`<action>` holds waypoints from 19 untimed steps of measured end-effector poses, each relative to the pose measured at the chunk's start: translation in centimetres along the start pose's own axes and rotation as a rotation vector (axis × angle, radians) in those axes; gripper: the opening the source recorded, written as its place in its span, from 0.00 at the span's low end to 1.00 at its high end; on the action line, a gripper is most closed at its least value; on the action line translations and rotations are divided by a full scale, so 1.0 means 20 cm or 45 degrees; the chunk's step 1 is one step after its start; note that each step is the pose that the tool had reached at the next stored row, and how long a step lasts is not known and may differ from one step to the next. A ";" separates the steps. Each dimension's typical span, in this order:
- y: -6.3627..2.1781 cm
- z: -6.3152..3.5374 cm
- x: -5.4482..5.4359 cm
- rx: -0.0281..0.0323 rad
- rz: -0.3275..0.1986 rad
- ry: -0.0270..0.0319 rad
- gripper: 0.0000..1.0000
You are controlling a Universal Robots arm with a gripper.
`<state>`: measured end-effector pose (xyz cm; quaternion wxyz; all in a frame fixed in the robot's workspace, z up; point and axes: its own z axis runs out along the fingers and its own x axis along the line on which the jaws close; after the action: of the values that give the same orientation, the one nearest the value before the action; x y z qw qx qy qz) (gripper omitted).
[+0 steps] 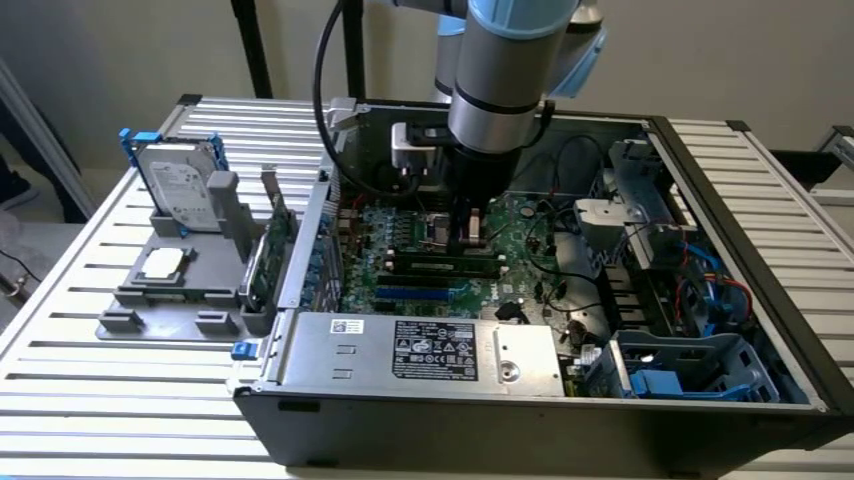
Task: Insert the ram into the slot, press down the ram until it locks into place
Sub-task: 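Press down the ram until it locks into place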
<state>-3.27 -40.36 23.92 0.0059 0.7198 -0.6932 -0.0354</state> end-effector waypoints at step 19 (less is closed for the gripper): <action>0.000 0.001 0.00 0.0195 0.000 0.0003 0.11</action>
<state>-3.26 -40.36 23.89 0.0004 0.7197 -0.6936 -0.0300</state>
